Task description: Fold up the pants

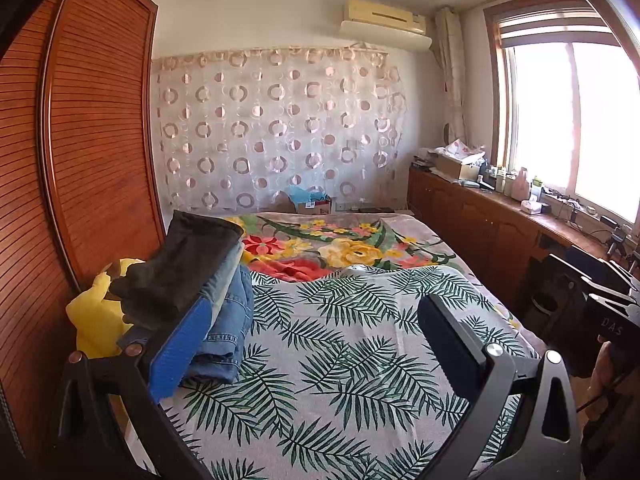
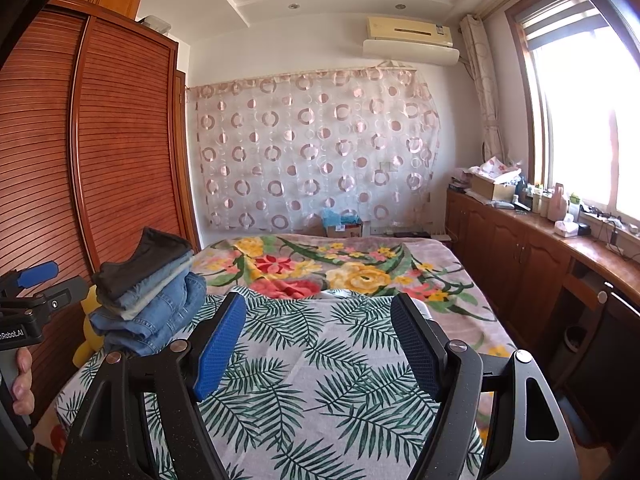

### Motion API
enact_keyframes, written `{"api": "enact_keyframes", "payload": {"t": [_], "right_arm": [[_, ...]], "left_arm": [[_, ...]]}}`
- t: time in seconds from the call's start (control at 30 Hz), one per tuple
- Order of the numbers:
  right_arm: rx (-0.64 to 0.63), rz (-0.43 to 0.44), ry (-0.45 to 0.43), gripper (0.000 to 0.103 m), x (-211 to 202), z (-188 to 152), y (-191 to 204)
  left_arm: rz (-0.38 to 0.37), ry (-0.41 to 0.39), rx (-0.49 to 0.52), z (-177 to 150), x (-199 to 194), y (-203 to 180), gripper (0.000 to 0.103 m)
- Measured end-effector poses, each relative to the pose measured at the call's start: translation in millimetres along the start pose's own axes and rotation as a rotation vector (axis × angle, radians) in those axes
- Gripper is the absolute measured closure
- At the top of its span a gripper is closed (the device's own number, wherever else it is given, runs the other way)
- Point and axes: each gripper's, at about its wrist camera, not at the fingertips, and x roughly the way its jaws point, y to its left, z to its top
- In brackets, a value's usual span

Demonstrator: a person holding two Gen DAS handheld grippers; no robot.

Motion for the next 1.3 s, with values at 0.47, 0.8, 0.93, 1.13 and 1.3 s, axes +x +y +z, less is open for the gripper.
{"api": "enact_keyframes", "payload": {"t": [0.47, 0.8, 0.93, 1.13, 1.3], "right_arm": [[0.000, 0.003, 0.001, 0.026, -0.2, 0.0, -0.2], [0.000, 0.004, 0.003, 0.026, -0.6, -0.1, -1.7], [0.001, 0.003, 0.002, 0.026, -1.4, 0.8, -2.5], [0.001, 0.005, 0.004, 0.026, -1.2, 0.7, -2.7], [0.000, 0.004, 0.003, 0.026, -1.2, 0.4, -2.5]], "left_arm": [[-0.001, 0.001, 0.000, 0.5, -0.1, -0.5, 0.000], [0.000, 0.001, 0.001, 0.7, -0.3, -1.1, 0.000], [-0.001, 0.000, 0.001, 0.9, -0.2, -1.2, 0.000], [-0.001, 0.001, 0.000, 0.8, -0.3, -1.4, 0.000], [0.000, 0.001, 0.001, 0.7, -0.5, -1.6, 0.000]]}}
